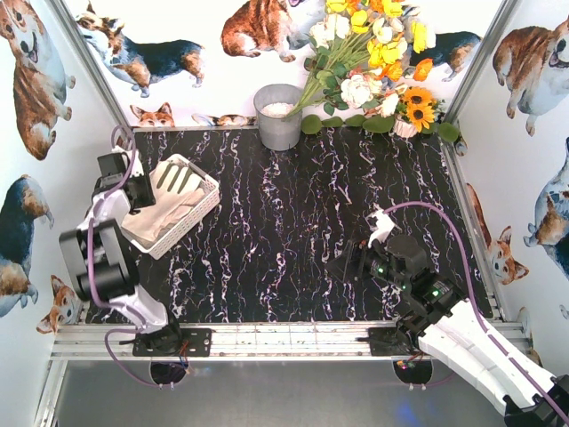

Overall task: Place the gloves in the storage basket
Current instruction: Move the bin to the center of the board, then reset both arms

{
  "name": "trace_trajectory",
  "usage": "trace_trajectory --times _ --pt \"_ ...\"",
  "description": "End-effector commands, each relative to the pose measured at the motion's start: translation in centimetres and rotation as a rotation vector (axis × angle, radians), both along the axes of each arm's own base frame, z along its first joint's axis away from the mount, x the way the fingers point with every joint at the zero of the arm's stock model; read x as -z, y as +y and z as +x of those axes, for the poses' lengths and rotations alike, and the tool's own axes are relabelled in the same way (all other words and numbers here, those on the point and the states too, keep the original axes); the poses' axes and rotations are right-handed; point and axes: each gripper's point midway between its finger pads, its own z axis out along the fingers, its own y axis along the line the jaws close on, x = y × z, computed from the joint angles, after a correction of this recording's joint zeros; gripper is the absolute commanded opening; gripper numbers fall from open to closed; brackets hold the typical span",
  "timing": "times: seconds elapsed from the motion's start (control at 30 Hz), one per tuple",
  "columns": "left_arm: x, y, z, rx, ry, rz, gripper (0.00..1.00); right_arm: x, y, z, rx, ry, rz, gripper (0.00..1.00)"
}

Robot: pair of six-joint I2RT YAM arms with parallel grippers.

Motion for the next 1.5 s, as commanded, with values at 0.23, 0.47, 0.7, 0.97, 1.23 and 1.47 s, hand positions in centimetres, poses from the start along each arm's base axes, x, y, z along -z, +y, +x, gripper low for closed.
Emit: trace_trajectory --times 0.23,0.47,0.7,0.97,1.23,1.47 --pt "3.0 1.0 4.5 0.054 0.007 0.023 0.31 -3.5 -0.8 1.1 0.046 -0.096 -0.008 0.77" --pt "5.0 -4.2 5.2 0.240 0.048 -0.038 0.31 -3.7 -0.7 1.8 0.060 -0.097 -0.018 0.77" --pt "3.3 -7.9 6.8 0.302 -0.027 -0.090 0.34 -4.2 -0.9 2.4 0.073 -0.122 -0.042 0.77" --pt "-5.9 -10.2 6.7 0.353 -0.241 -0.004 0.56 -5.7 -1.3 3.4 0.103 -0.174 -0.057 0.78" --pt "-14.2 -9.5 1.1 0.118 -0.531 0.022 0.78 -6.7 -4.4 8.8 0.276 -0.234 -0.210 0.85" --pt "-8.7 -6.4 -7.6 -0.160 -0.686 0.078 0.87 -5.4 -14.7 13.8 0.689 -0.358 -0.314 0.96"
